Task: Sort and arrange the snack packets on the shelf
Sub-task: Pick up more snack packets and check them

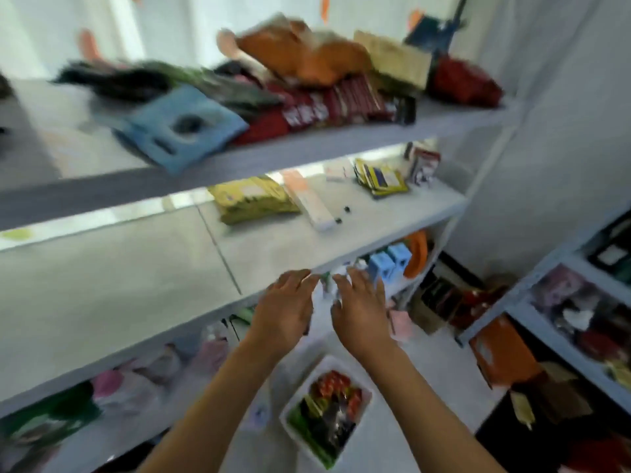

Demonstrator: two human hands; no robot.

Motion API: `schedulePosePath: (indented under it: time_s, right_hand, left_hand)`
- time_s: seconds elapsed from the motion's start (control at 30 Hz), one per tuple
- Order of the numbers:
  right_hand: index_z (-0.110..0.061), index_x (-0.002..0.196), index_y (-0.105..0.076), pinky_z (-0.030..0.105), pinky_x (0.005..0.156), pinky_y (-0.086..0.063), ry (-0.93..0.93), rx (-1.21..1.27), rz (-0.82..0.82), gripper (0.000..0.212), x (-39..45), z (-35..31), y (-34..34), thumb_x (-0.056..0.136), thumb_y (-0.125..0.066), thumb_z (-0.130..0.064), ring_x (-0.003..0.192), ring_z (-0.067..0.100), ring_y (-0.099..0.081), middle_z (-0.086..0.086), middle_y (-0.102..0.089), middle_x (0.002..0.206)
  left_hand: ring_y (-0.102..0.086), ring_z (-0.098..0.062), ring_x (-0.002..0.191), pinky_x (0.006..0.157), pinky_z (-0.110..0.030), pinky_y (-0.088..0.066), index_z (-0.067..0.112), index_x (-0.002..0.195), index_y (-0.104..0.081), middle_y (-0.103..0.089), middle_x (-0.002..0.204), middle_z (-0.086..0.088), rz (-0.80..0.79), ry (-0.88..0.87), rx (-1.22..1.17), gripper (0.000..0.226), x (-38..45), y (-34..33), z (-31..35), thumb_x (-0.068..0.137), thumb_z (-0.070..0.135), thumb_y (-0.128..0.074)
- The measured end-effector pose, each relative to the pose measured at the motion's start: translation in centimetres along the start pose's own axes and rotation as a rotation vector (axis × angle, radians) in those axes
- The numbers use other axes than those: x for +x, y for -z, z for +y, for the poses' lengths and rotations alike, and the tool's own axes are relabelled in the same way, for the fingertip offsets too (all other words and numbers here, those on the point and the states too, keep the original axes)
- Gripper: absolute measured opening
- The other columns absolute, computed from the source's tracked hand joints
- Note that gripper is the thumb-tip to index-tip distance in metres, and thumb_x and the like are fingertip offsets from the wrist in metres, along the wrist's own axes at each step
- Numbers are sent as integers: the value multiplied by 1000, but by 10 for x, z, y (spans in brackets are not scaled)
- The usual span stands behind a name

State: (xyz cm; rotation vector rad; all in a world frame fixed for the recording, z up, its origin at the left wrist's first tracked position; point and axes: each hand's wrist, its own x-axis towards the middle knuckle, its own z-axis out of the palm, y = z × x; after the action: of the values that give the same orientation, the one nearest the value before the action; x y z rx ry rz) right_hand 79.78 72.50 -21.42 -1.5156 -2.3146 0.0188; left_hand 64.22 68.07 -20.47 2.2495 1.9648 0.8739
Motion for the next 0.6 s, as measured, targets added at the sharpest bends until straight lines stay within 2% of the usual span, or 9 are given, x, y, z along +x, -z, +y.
schedulePosePath:
  time_s: [0.07,0.17,0.23,0.33,0.4,0.47,0.6]
  right_hand:
    - [-11,117,-68,63,101,-43,122,8,118,54,19,-41,25,65,-81,-10,120,36,-59,18,-64,127]
    - [-8,116,-67,59,110,-32,252,68,238,49,40,-102,66,68,-76,-7,124,38,-55,20,-61,129]
    - [-5,117,-65,53,113,-28,296,131,285,46,50,-131,90,72,-71,-3,128,39,-51,21,-58,132]
    - [-3,124,-61,46,113,-32,376,219,295,45,67,-163,120,79,-65,-2,131,38,-47,21,-55,136]
    - [-6,128,-58,36,109,-34,321,390,225,45,80,-180,137,84,-61,-3,130,31,-46,15,-54,138]
    - [-11,132,-55,31,104,-38,162,642,110,43,94,-195,149,89,-57,-6,126,24,-48,9,-53,136]
    - [-20,133,-54,32,91,-49,-21,908,-66,46,115,-208,153,89,-53,-5,116,23,-56,6,-58,130]
  left_hand:
    - [-61,-33,113,88,-46,-55,8,126,-62,-64,126,-12,93,-15,31,44,-6,54,-5,82,8,-62]
    - [-58,-27,114,90,-40,-54,12,128,-60,-62,126,-8,254,-53,84,42,-19,125,-5,86,6,-58]
    - [-57,-24,112,89,-36,-52,14,126,-60,-63,123,-5,326,-53,91,41,-19,164,-5,86,8,-54]
    - [-54,-23,116,93,-37,-50,13,125,-61,-62,124,-4,401,-3,101,39,-11,212,-10,88,5,-57]
    - [-51,-25,121,95,-40,-49,12,126,-61,-61,127,-5,440,44,112,38,-4,233,-18,89,4,-56]
    - [-44,-24,129,101,-42,-45,14,132,-57,-55,136,-5,411,132,119,41,2,247,-30,92,7,-52]
    - [-30,-24,140,110,-37,-34,26,145,-42,-34,154,-4,193,324,146,51,22,253,-59,96,17,-47]
